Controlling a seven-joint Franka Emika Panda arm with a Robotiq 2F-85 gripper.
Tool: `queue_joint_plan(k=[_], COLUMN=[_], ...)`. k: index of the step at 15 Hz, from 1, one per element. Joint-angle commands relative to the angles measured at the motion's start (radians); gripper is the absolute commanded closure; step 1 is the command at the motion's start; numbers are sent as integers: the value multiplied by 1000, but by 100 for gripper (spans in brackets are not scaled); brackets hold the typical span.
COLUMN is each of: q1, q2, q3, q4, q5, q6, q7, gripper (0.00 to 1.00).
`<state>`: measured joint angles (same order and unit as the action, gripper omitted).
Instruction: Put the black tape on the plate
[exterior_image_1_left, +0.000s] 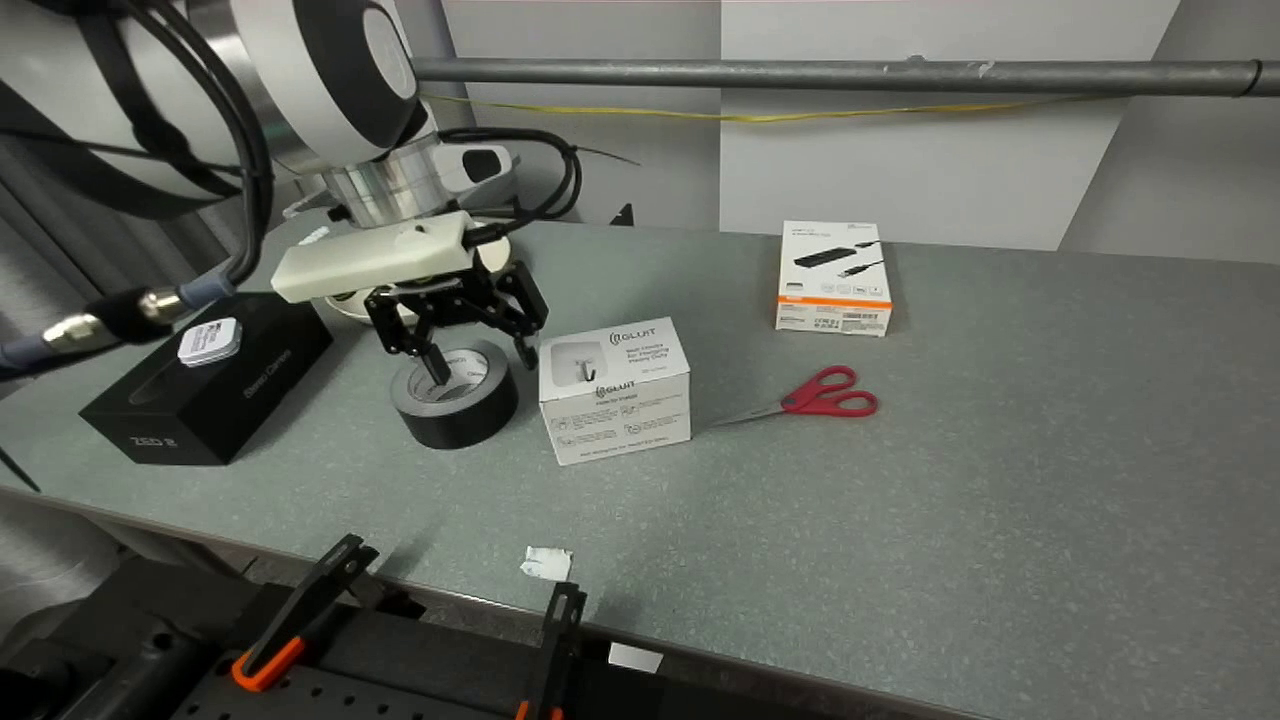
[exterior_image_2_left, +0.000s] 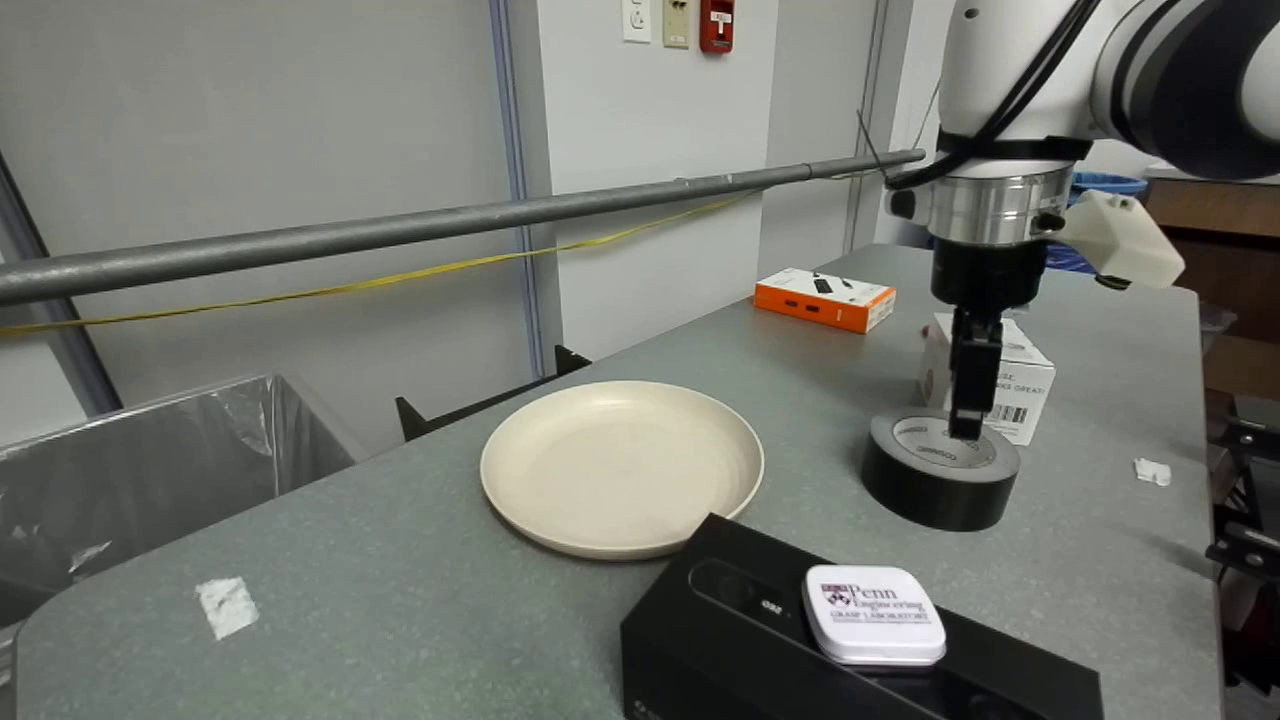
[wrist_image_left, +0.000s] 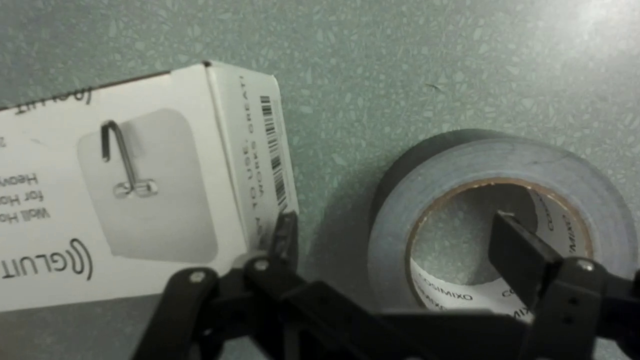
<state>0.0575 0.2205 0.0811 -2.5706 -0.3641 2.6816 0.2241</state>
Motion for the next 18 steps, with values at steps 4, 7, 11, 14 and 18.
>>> queue_joint_plan(k=[4,7,11,14,18], q1=[76,83,92,85,71], q2=[135,149,141,117,16], q3=[-52,-61,-83,-81,-39], q4=[82,105,125,124,93], q5=[20,42,62,98,180], q6=[73,74,40,11,-2], q7=[-9,-16,5,1,-29], gripper=[26,49,81,94,94])
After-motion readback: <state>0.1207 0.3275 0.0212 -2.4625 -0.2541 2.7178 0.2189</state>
